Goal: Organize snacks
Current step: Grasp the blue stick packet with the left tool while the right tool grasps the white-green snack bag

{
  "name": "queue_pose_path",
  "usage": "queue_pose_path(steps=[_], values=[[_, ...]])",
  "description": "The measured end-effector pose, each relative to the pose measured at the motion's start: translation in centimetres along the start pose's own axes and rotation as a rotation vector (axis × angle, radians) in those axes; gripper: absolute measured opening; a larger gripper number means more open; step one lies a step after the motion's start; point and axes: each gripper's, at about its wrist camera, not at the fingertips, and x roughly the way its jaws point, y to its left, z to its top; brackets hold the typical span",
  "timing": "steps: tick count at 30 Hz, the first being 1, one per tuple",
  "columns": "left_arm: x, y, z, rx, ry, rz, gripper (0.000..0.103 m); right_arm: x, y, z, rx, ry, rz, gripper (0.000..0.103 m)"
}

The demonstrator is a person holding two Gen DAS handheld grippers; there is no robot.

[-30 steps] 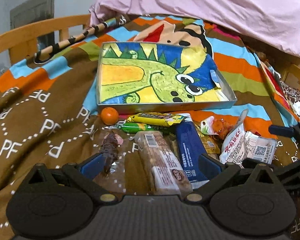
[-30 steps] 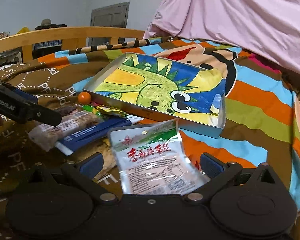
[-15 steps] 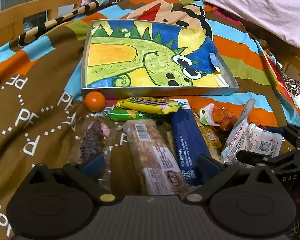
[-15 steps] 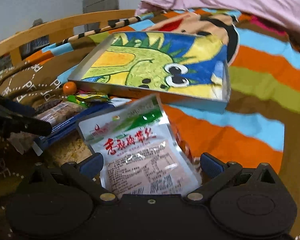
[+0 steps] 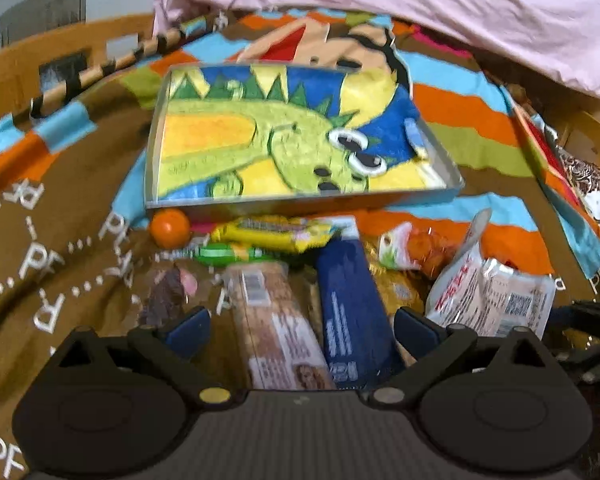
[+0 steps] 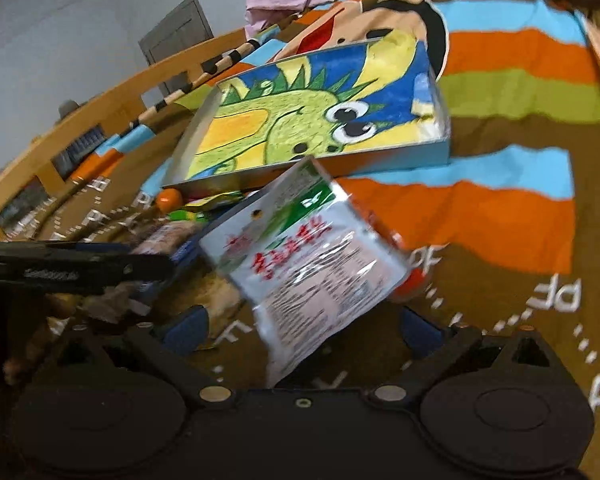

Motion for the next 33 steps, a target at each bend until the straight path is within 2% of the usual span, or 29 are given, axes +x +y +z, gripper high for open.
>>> queue_pose_path(steps=[4, 9, 11, 14, 19, 22, 24, 26, 27, 31, 33], values=[[-0.4, -1.2, 0.5, 0.073, -0.045, -0.034, 0.1, 0.1, -0.1, 0.0, 0.02, -0.021, 0.014, 0.089], [0.9, -2.1, 1.5, 0.105, -0.007, -0.092, 0.094, 0.2, -0.8, -0.2, 0.084, -0.048, 0.05, 0.08], [1.8, -2.1, 1.8, 0.104, 0.027, -0.111, 0.089, 0.3, -0.9, -0.3, 0.104, -0.057, 0.069, 0.068], [2.9, -1.7, 2.0, 0.085, 0.073, -0.149, 0.08, 0.3, -0.8, -0.4, 0.099, -0.078, 0.073, 0.06], [3.4, -1.5, 1.7, 0.137, 0.12, -0.223, 0.08, 1.4, -1.6, -0.3, 0.131, -0.081, 0.098, 0.059], [3.4, -1.9, 1.2, 0.191, 0.122, -0.225, 0.08, 2.2, -2.1, -0.2, 0.161, -0.075, 0.111, 0.059], [3.2, -1.9, 1.1, 0.202, 0.122, -0.222, 0.08, 2.4, -2.2, -0.3, 0.164, -0.075, 0.103, 0.054], [3.2, -1.8, 1.1, 0.186, 0.123, -0.221, 0.08, 2.5, -2.2, -0.3, 0.168, -0.073, 0.08, 0.036], [3.2, -1.8, 1.2, 0.177, 0.127, -0.217, 0.08, 2.5, -2.3, -0.3, 0.172, -0.072, 0.063, 0.033], [3.5, -2.0, 1.4, 0.145, 0.141, -0.191, 0.078, 2.2, -2.3, -0.4, 0.173, -0.087, 0.047, 0.028], [3.7, -1.9, 1.5, 0.121, 0.151, -0.19, 0.07, 2.1, -2.1, -0.3, 0.159, -0.089, 0.038, 0.027]])
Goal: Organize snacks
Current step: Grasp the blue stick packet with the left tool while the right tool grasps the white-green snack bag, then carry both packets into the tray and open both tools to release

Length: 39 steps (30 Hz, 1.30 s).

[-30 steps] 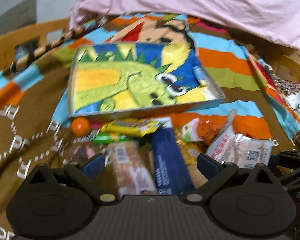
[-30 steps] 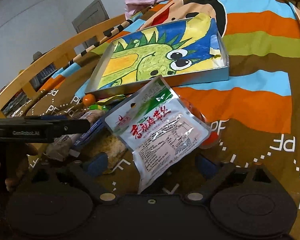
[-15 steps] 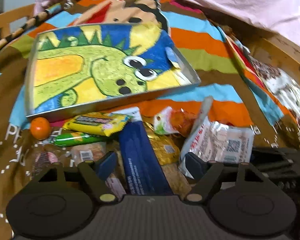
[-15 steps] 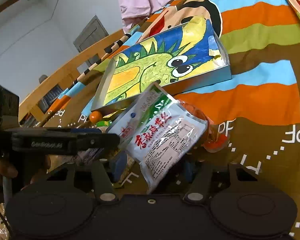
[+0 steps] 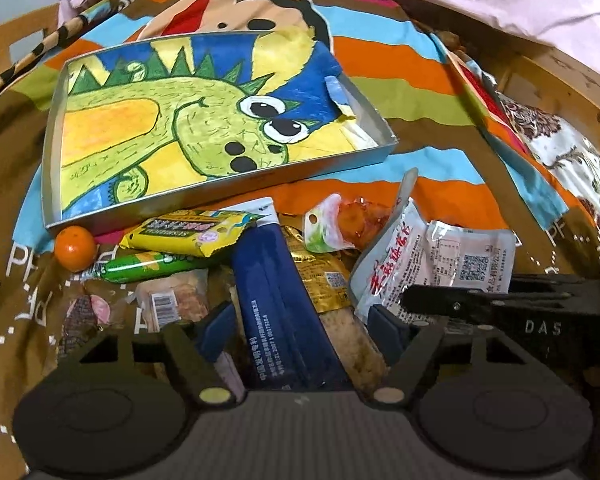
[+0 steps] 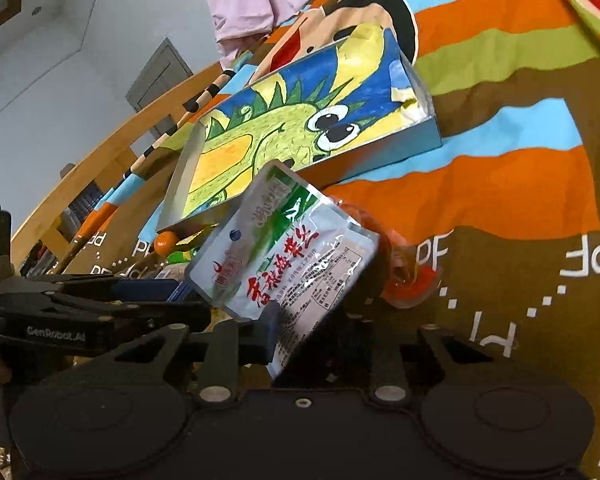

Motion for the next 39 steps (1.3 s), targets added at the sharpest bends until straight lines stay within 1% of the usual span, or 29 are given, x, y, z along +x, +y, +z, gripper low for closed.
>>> queue_pose_path(steps=[2, 6, 9, 12, 15, 16, 17, 18, 21, 24, 26, 30, 32, 34, 39], values=[[0.1, 0.2, -0.1, -0.021, 0.004, 0.01, 0.066, -0.1, -0.1, 0.0, 0.003, -0.008, -0.006, 0.025], [0.0, 0.1, -0.4, -0.013, -0.006, 0.036, 0.06, -0.7, 0.0, 0.4, -0.006, -0.039, -0.046, 0.021], [0.0, -0.1, -0.3, -0.013, -0.003, 0.054, 0.058, -1.0, -0.1, 0.6, -0.019, -0.061, -0.074, 0.02], [0.5, -0.5, 0.1, -0.013, 0.015, 0.082, 0.059, -0.8, -0.3, 0.6, -0.013, -0.055, -0.067, 0.02], [0.8, -0.5, 0.2, -0.037, 0.01, 0.092, 0.059, -0.5, -0.6, 0.5, -0.006, -0.037, -0.043, 0.021], [0.7, -0.5, 0.1, -0.041, 0.008, 0.1, 0.056, -0.4, -0.8, 0.5, 0.0, -0.035, -0.038, 0.021], [0.6, -0.5, 0.0, -0.042, 0.005, 0.114, 0.048, -0.4, -0.7, 0.5, 0.003, -0.034, -0.037, 0.021], [0.6, -0.5, 0.0, -0.044, 0.004, 0.125, 0.044, -0.4, -0.6, 0.5, 0.0, -0.035, -0.039, 0.02], [0.1, 0.0, -0.1, -0.094, 0.01, 0.104, 0.041, -0.7, 0.1, 0.4, -0.033, -0.046, -0.052, 0.018], [-0.6, -0.1, -0.5, -0.109, 0.009, 0.101, 0.038, -1.2, 1.0, 0.4, -0.078, -0.069, -0.077, 0.016], [-1.3, -0.2, -0.9, -0.128, 0.007, 0.083, 0.038, -1.8, 1.6, 0.3, -0.107, -0.091, -0.093, 0.015], [-2.7, -0.9, -1.8, -0.132, 0.0, 0.056, 0.037, -3.0, 2.7, 0.2, -0.151, -0.122, -0.111, 0.013], [-3.5, -1.1, -2.1, -0.137, -0.004, 0.059, 0.037, -3.4, 3.2, 0.1, -0.163, -0.129, -0.112, 0.012], [-4.3, -1.3, -2.5, -0.147, -0.022, 0.066, 0.037, -3.8, 3.7, -0.1, -0.172, -0.133, -0.112, 0.012], [-6.4, -1.4, -3.0, -0.168, -0.069, 0.048, 0.036, -5.2, 5.3, -0.2, -0.232, -0.174, -0.122, 0.011]])
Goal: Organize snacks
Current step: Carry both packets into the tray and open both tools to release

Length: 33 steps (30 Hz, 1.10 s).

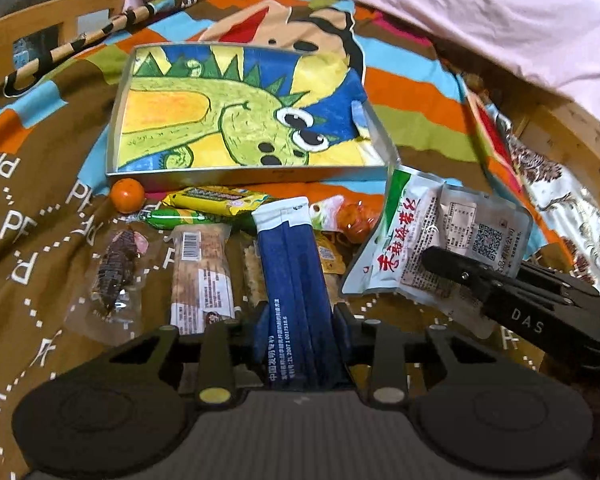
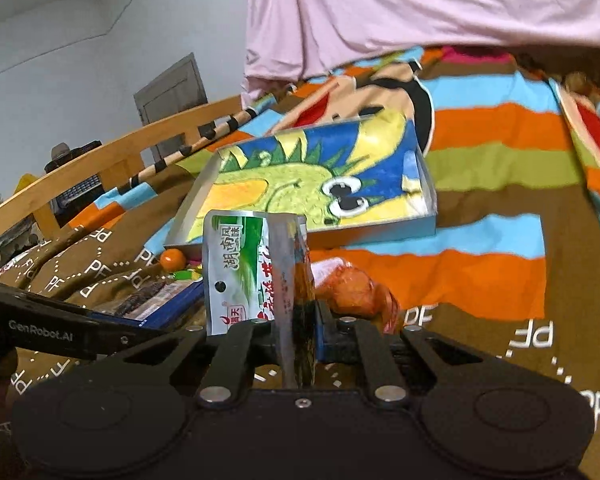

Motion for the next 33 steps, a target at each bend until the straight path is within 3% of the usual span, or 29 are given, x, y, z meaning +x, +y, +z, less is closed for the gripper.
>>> queue_pose_path(steps=[6, 13, 22, 33], values=[[-2.3, 0.0, 0.1, -0.002, -0.098, 0.01, 0.036, -1.3, 0.7, 1.2, -0.033, -0.061, -0.025, 0.011], [-2.9, 1.0, 3.1, -0.034, -0.216, 0.03, 0.036, -0.4, 0.7, 4.5, -0.026, -0.117, -0.02, 0.011], [0.0, 4.7, 9.6, -0.007, -0.345, 0.142, 0.036, 8.2, 1.5, 10.5, 0.008, -0.144, 0.042, 0.011], [6.4, 9.9, 13.3, -0.077, -0.336, 0.198, 0.036, 17.8, 2.0, 12.7, 0.046, -0.098, 0.045, 0.012]])
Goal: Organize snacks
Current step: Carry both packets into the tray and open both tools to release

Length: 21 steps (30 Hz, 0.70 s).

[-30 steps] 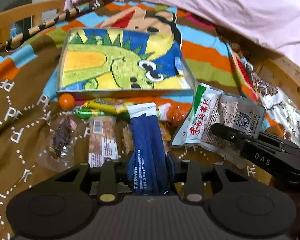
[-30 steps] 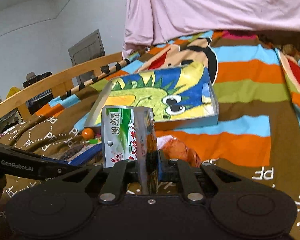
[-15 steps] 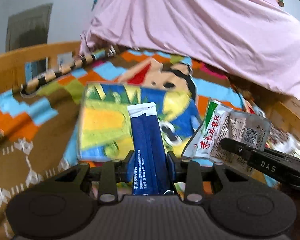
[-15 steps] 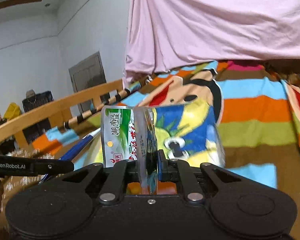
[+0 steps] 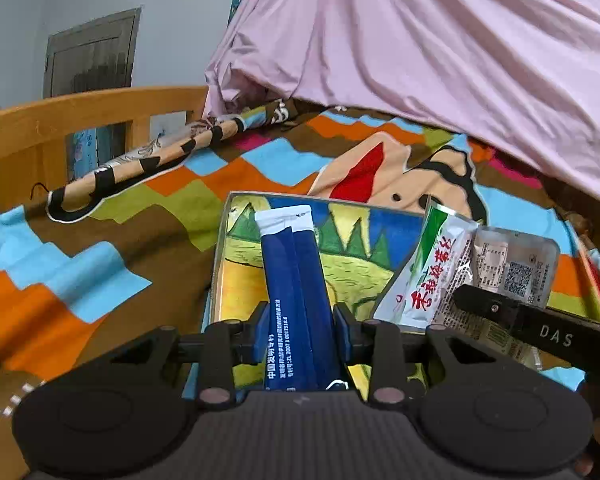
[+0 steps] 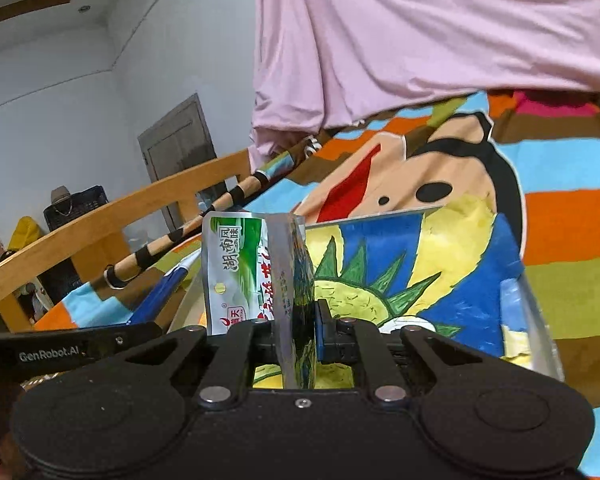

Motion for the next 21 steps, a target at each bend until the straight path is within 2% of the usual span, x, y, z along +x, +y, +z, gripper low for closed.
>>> queue_pose_path(steps=[13, 21], values=[[5.4, 0.4, -1.0, 0.02, 0.066, 0.042, 0.037, 5.5, -1.2, -1.2, 0.065, 0.149, -0.024, 0.012], [6.8, 0.1, -1.9, 0.036, 0.089, 0.062, 0.037, 6.5, -2.0, -1.1, 0.07, 0.178, -0.049, 0.015]])
